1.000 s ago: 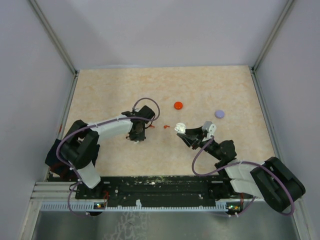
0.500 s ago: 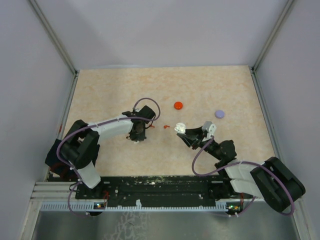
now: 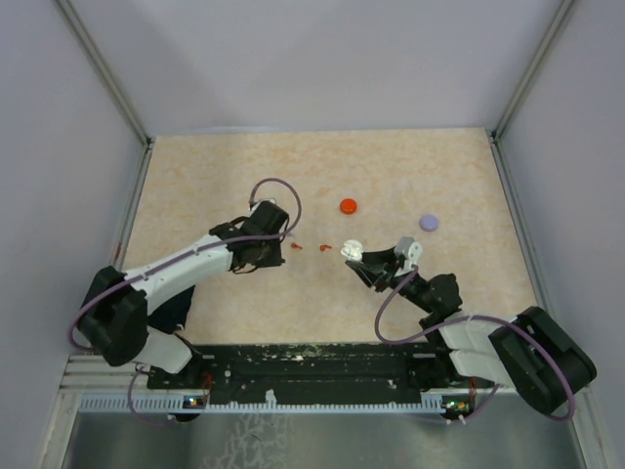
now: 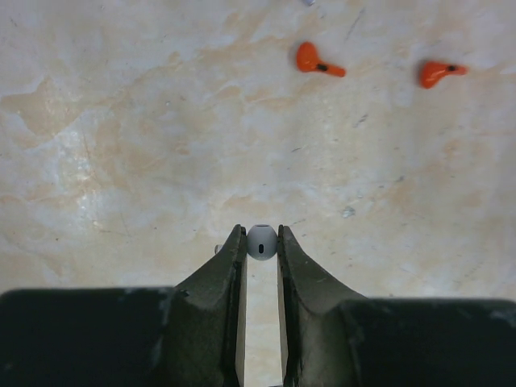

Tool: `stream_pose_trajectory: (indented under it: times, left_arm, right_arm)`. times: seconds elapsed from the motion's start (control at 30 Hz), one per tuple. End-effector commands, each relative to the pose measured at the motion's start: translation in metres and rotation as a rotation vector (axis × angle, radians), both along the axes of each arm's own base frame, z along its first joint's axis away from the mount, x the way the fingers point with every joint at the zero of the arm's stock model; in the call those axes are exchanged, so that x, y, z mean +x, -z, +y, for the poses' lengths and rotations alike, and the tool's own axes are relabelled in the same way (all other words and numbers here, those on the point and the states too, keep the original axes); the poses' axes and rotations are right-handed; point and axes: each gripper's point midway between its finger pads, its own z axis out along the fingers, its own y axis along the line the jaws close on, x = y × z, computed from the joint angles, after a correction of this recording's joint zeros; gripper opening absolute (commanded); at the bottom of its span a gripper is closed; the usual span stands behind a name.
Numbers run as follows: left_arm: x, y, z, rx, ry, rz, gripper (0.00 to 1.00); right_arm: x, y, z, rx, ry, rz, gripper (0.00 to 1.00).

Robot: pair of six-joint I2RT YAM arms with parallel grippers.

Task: Insert the wireless bluetooth earbuds into the charging case
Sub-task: Pick up the earbud from the center of the board, then place the earbud in the charging case.

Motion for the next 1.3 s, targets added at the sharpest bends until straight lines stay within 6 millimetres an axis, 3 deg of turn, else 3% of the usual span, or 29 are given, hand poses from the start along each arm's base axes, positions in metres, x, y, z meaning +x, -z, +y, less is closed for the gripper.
stream_pose_trajectory:
  times: [0.0, 0.37, 0.67, 0.93, 1.27]
  left_arm:
    - [0.005, -0.038, -0.029, -0.195, 0.066, -0.110, 0.07]
    - [-0.010, -0.139, -0.077, -0.629, 0.276, -0.349, 0.01]
    - [-0.040, -0.193, -0.120, -0.908, 0.417, -0.438, 0.02]
    - [-0.062, -0.210, -0.156, -1.006, 0.490, -0.485, 0.03]
    - [-0.067, -0.200, -0.179, -1.021, 0.401, -0.488, 0.03]
  right_arm:
    - [0.000, -0.023, 0.004, 0.039, -0.015, -0.067, 0.00]
    - [0.000, -0.021, 0.006, 0.038, -0.025, -0.061, 0.00]
    - [-0.002, -0.018, 0.013, 0.022, -0.037, -0.075, 0.00]
    - [-0.005, -0.025, 0.010, 0.049, -0.031, -0.109, 0.00]
    - [-0.008, -0.032, 0.006, 0.075, -0.019, -0.133, 0.00]
